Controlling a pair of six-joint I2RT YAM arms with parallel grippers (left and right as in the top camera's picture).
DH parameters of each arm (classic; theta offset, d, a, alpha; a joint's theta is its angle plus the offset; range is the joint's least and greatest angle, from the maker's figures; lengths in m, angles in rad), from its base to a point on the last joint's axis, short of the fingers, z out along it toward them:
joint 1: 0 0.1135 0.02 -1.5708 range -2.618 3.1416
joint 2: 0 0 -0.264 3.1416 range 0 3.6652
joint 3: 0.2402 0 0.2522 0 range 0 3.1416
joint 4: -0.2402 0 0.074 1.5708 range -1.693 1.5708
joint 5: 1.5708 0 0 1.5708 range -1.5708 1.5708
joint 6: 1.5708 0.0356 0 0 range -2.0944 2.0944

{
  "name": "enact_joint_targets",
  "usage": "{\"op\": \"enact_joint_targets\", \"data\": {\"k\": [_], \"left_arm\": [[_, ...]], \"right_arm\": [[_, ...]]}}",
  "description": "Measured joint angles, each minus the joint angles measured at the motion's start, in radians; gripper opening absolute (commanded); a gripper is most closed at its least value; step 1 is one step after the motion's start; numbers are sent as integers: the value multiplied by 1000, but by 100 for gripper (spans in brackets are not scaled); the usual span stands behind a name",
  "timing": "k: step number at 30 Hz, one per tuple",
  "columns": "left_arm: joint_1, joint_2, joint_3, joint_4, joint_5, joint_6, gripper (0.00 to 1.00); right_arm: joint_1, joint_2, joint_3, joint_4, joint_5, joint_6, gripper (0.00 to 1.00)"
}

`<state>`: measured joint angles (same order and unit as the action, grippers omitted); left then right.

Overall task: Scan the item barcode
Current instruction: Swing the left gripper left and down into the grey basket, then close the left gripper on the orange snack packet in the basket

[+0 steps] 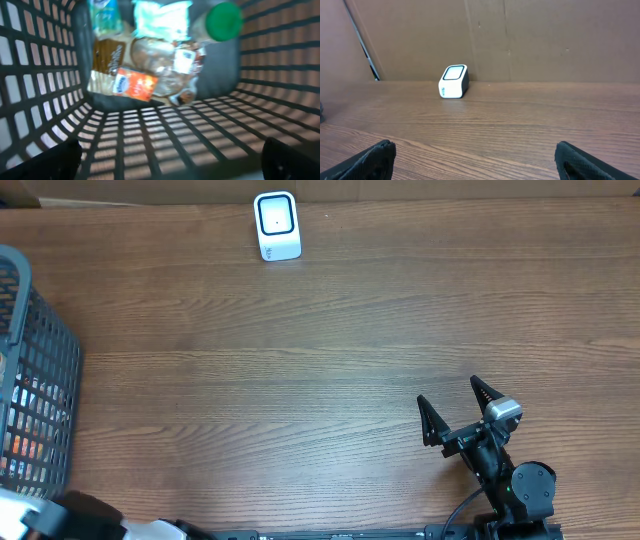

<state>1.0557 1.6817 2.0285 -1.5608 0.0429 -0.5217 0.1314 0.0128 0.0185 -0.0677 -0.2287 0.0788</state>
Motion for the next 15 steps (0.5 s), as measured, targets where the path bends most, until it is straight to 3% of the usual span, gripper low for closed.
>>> {"op": "enact_joint_targets", "data": {"k": [7, 15], "left_arm": [[0, 138, -47, -3, -51, 20, 96], [0, 167, -281, 145, -118, 27, 91]], "right_arm": [[0, 0, 0, 0, 0, 0, 100], [0, 0, 0, 0, 0, 0, 100]]}}
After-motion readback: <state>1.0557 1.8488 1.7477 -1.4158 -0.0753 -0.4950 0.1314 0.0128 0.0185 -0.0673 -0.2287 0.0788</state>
